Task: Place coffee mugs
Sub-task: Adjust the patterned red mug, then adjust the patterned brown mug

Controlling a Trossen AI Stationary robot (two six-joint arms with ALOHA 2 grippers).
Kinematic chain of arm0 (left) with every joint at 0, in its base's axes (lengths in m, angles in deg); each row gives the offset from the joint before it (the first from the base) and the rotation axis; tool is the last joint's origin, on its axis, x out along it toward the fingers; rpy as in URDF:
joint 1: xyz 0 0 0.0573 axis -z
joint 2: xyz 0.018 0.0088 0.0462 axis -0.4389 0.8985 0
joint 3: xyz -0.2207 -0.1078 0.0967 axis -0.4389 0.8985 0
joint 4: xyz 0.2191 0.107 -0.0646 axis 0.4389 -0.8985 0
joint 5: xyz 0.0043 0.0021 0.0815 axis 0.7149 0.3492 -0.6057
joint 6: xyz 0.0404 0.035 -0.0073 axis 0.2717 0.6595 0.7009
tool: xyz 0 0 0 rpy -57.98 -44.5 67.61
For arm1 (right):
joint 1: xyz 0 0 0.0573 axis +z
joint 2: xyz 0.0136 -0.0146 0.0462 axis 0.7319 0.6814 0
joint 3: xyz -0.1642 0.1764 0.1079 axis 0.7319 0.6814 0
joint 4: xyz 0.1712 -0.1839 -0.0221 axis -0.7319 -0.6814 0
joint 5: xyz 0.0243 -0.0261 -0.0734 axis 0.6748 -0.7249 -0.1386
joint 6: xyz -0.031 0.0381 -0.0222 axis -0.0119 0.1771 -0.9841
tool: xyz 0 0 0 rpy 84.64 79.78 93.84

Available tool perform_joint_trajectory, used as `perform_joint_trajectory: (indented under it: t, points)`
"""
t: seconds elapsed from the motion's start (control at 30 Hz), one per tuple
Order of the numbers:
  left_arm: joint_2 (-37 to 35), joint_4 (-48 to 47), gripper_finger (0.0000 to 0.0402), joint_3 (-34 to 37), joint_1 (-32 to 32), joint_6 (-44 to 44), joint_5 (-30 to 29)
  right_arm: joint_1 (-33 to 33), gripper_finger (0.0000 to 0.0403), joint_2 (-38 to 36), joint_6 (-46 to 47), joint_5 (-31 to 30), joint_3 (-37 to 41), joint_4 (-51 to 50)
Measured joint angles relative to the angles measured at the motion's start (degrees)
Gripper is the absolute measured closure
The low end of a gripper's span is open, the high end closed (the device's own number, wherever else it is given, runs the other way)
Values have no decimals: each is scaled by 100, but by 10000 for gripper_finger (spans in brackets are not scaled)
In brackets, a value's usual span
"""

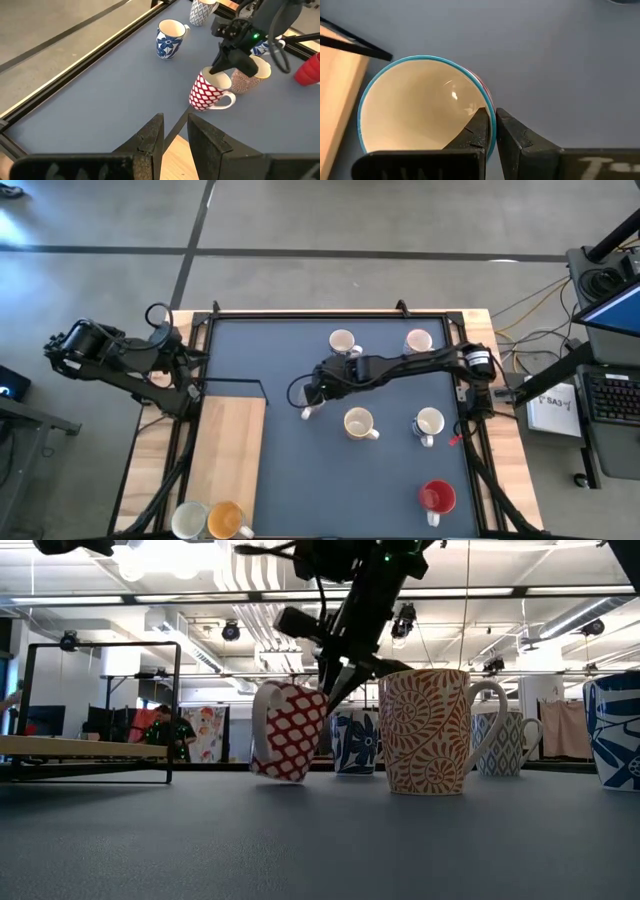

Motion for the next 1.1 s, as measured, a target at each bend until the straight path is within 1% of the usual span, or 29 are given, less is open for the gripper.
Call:
perform_joint_trajectory:
  t: [0.17, 0.4, 0.67, 0.77, 0.9, 1.03, 1.1]
  points:
    - [0, 0, 333, 0, 0, 1, -15, -6, 390, 82, 148, -28, -11, 7]
    - [0, 0, 333, 0, 0, 1, -15, -1, 388, 73, 91, -112, -7, 112]
    - [0, -1, 333, 0, 0, 3, 68, -3, 340, 58, -11, -143, -7, 154]
    - [0, -2, 333, 0, 0, 3, 68, -4, 327, 21, -49, -42, -4, 157]
    - [0, -4, 333, 0, 0, 21, 68, -23, 318, -59, -626, 196, -181, -22]
    - [-2, -4, 333, 0, 0, 23, 68, -41, 321, -231, -1252, 197, -520, -455]
    - [-1, -4, 333, 0, 0, 21, 70, -43, 325, -287, -1580, 207, -685, -839]
